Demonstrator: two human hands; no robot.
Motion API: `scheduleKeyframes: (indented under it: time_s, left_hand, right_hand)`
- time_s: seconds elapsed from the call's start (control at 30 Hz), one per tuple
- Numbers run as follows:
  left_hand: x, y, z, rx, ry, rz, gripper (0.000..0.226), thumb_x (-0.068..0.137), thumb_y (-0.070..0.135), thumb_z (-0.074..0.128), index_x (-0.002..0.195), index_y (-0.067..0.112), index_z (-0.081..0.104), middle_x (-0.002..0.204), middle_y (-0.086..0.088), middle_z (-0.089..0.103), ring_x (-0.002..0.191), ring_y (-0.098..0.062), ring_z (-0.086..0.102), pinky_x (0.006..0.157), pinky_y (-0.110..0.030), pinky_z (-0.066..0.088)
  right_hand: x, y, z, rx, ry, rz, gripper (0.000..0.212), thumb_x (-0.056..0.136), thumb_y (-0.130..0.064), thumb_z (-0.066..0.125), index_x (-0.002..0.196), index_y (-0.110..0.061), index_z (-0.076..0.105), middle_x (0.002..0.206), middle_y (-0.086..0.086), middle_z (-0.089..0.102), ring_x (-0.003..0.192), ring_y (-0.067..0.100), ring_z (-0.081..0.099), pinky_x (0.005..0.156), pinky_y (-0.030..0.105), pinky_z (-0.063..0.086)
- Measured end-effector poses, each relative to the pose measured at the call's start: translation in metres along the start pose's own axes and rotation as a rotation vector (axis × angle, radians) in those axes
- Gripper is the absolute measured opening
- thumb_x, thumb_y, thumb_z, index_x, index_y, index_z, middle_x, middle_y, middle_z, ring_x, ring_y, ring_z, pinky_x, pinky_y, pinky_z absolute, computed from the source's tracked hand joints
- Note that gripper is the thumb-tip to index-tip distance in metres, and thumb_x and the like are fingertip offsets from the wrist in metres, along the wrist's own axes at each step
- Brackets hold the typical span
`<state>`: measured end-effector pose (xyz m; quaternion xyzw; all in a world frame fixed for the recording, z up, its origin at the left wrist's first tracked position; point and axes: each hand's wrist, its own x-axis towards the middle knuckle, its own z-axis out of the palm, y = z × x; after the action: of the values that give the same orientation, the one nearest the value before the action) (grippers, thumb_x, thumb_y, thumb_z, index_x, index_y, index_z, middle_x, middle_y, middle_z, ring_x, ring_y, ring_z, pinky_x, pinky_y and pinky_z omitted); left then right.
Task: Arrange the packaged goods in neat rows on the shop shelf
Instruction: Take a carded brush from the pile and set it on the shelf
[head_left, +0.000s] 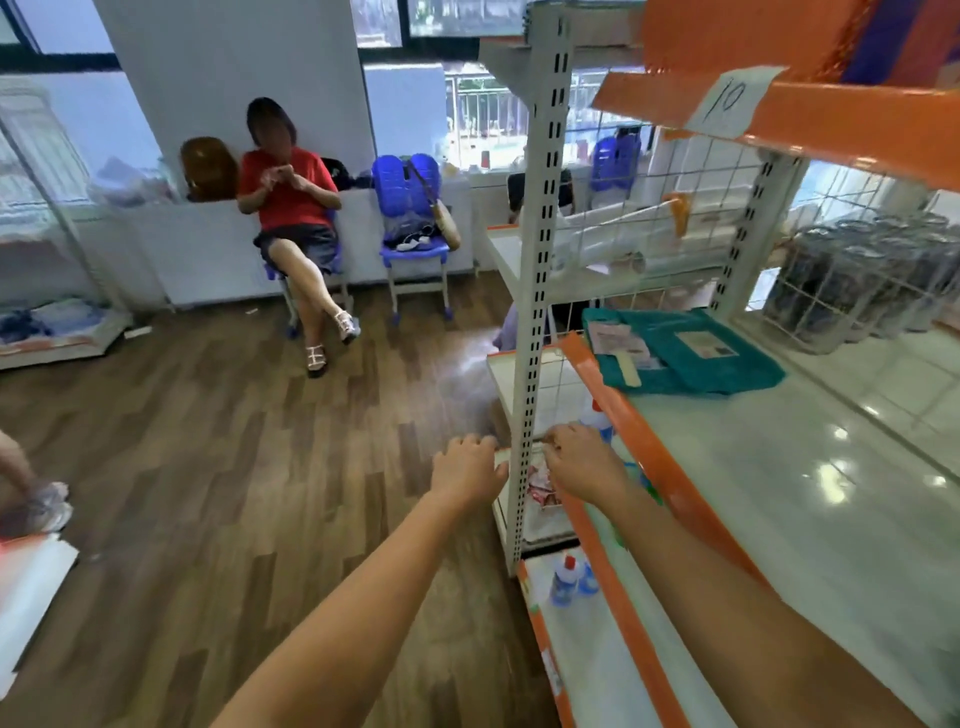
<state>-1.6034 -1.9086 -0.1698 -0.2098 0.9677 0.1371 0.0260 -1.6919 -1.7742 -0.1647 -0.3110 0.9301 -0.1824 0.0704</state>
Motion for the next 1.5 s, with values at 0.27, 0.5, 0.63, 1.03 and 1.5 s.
scheduleKeyframes:
  time_s: [0.27, 0.5, 0.63, 1.03, 1.5]
  left_hand:
    - [0.096, -0.006, -0.023, 0.044, -0.033, 0.206, 0.039, 0.095, 0.037, 0.041, 0.128, 0.018, 0.051, 0.131, -0.009, 0.053, 0.121, -0.030, 0.046, 0.097, -0.045, 0.041]
    - [0.153, 0.016, -0.016, 0.045, -0.049, 0.398, 0.043, 0.099, 0.038, 0.042, 0.137, 0.019, 0.044, 0.139, -0.009, 0.047, 0.127, -0.030, 0.042, 0.100, -0.044, 0.039]
    - [0.178, 0.040, -0.006, 0.075, -0.049, 0.483, 0.043, 0.099, 0.041, 0.039, 0.137, 0.021, 0.044, 0.137, -0.007, 0.049, 0.125, -0.029, 0.045, 0.098, -0.038, 0.040]
    - [0.220, 0.080, -0.002, 0.046, -0.012, 0.485, 0.035, 0.099, 0.034, 0.037, 0.124, 0.014, 0.051, 0.128, -0.010, 0.055, 0.117, -0.031, 0.049, 0.091, -0.041, 0.044]
    - [0.226, 0.073, -0.004, 0.089, -0.004, 0.449, 0.035, 0.097, 0.036, 0.040, 0.124, 0.018, 0.055, 0.123, -0.009, 0.057, 0.114, -0.030, 0.052, 0.093, -0.039, 0.043]
  right_hand:
    - [0.067, 0.003, -0.031, 0.103, 0.275, 0.152, 0.029, 0.096, -0.015, 0.042, 0.119, -0.008, 0.058, 0.110, 0.016, 0.061, 0.101, 0.033, 0.056, 0.079, 0.035, 0.043]
    - [0.089, 0.028, -0.045, 0.028, 0.336, 0.345, 0.030, 0.097, -0.022, 0.041, 0.114, -0.007, 0.061, 0.116, 0.016, 0.059, 0.106, 0.034, 0.053, 0.083, 0.037, 0.042]
    - [0.099, 0.050, -0.051, 0.017, 0.402, 0.432, 0.025, 0.094, -0.012, 0.045, 0.107, -0.002, 0.064, 0.110, 0.018, 0.061, 0.103, 0.034, 0.053, 0.084, 0.038, 0.042]
    - [0.138, 0.086, -0.064, -0.063, 0.191, 0.560, 0.037, 0.095, -0.031, 0.046, 0.117, -0.002, 0.052, 0.122, 0.018, 0.049, 0.115, 0.033, 0.045, 0.094, 0.038, 0.039]
    - [0.151, 0.084, -0.087, 0.416, 0.059, 0.643, 0.023, 0.088, -0.022, 0.063, 0.105, -0.008, 0.059, 0.098, 0.010, 0.059, 0.091, 0.024, 0.058, 0.069, 0.028, 0.041]
